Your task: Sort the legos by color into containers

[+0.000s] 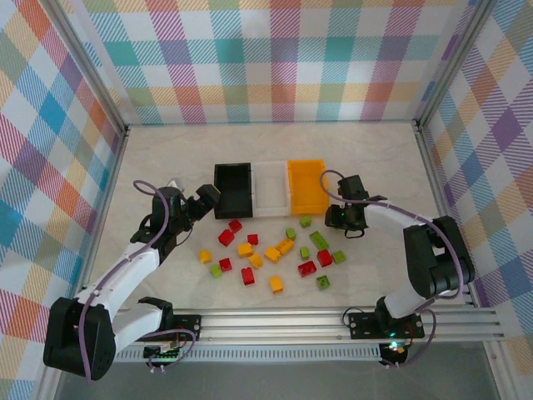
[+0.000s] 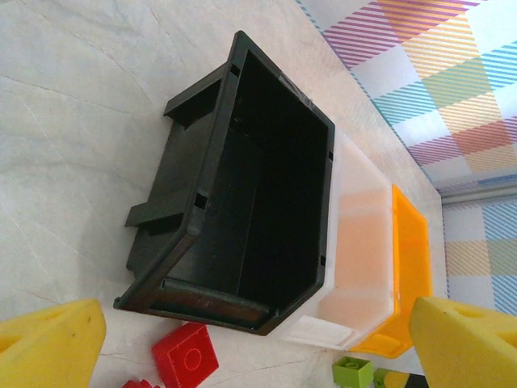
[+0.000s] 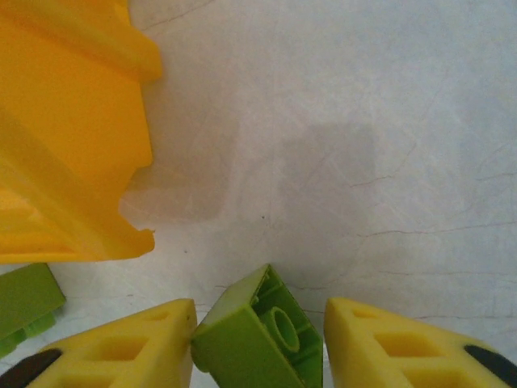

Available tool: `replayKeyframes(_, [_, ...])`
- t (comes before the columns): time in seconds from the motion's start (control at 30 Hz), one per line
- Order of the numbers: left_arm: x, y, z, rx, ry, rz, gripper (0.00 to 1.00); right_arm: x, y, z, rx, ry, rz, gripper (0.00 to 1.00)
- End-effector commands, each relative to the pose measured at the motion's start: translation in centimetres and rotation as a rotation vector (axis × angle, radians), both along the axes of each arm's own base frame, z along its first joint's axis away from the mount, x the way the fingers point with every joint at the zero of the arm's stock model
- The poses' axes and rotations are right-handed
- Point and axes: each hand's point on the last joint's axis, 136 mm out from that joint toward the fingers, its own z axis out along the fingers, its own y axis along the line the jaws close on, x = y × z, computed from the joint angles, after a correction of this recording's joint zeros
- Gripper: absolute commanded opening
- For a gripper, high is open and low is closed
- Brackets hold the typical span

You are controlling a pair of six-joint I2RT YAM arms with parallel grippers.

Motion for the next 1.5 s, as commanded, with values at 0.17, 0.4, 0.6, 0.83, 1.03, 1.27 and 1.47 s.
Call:
replayKeyframes(0.17, [-0.1, -0.4, -0.3, 0.017, 0.02, -0.03, 0.98, 0.3, 0.3, 1.0, -0.003, -0.028, 0.012, 0.31])
replayKeyframes(0.4, [0.0, -0.5, 0.2, 0.018, 0.025, -0.034, 0.97, 0.1, 2.0, 5.3, 0.015, -0.115, 0.077, 0.18])
replayKeyframes(0.6, [-0.6, -0.5, 0.1, 0.005, 0.06, -0.027, 0.97, 1.3, 5.8, 11.3, 0.07, -0.22, 0.165, 0.19])
replayKeyframes(0.83, [-2.0, -0.2, 0.4, -0.016, 0.063, -0.017, 0.97, 7.0, 8.2, 11.0, 0.029, -0.235, 0.129, 0.21])
replayKeyframes(1.03, [-3.3, 0.2, -0.5, 0.042, 0.12, -0.038, 0.95, 10.7, 8.6, 8.2, -0.056, -0.199, 0.085, 0.24])
replayKeyframes(1.27, [-4.4, 0.6, -2.0, 0.094, 0.179, -0.052, 0.92, 11.7, 9.4, 9.0, -0.025, -0.224, 0.089, 0.6])
replayKeyframes(1.47, [-5.5, -0.1, -2.6, 0.227, 0.223, -0.113, 0.86, 10.4, 9.7, 11.8, 0.027, -0.289, 0.105, 0.74])
